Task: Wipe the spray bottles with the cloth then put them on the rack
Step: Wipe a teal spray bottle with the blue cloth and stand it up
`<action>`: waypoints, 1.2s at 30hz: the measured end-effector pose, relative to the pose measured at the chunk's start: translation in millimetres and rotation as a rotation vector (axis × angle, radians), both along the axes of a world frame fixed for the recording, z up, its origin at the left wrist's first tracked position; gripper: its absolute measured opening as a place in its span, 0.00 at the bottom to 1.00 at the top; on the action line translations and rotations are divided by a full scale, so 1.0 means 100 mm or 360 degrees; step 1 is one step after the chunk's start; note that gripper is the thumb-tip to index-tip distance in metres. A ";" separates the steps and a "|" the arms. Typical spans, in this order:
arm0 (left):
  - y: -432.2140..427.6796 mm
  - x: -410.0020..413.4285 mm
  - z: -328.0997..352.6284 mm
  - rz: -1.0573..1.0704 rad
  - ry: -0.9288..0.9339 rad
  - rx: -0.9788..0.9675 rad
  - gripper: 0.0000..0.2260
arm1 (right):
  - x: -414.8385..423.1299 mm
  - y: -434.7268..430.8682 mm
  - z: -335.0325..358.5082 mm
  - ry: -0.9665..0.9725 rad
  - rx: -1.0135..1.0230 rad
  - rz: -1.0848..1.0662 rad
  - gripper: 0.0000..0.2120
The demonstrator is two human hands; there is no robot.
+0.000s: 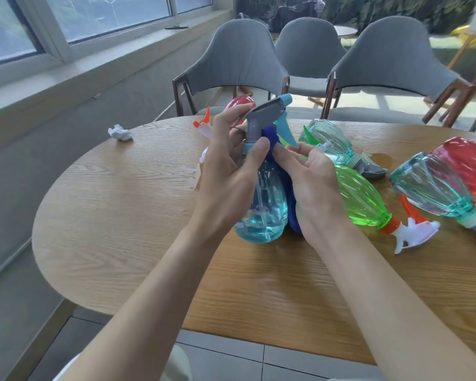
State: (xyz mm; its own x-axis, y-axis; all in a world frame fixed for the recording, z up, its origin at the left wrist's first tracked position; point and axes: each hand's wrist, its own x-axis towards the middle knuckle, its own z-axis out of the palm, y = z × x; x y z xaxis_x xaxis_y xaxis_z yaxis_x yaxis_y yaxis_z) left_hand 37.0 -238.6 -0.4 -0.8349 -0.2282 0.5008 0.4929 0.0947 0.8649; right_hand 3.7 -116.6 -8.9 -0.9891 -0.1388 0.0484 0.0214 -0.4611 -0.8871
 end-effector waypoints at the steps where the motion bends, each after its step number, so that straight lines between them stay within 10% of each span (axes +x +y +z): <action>1: 0.00 0.01 0.00 -0.0024 0.0007 -0.0010 0.18 | 0.00 0.02 0.01 -0.0019 -0.0036 0.0039 0.26; 21: 0.01 -0.08 -0.06 0.0255 0.0001 -0.0058 0.21 | 0.00 -0.08 -0.04 -0.0031 -0.0180 0.0058 0.30; 36: -0.11 -0.04 0.00 0.0330 -0.0027 0.0128 0.26 | 0.05 -0.02 -0.11 0.0210 0.0471 -0.0416 0.02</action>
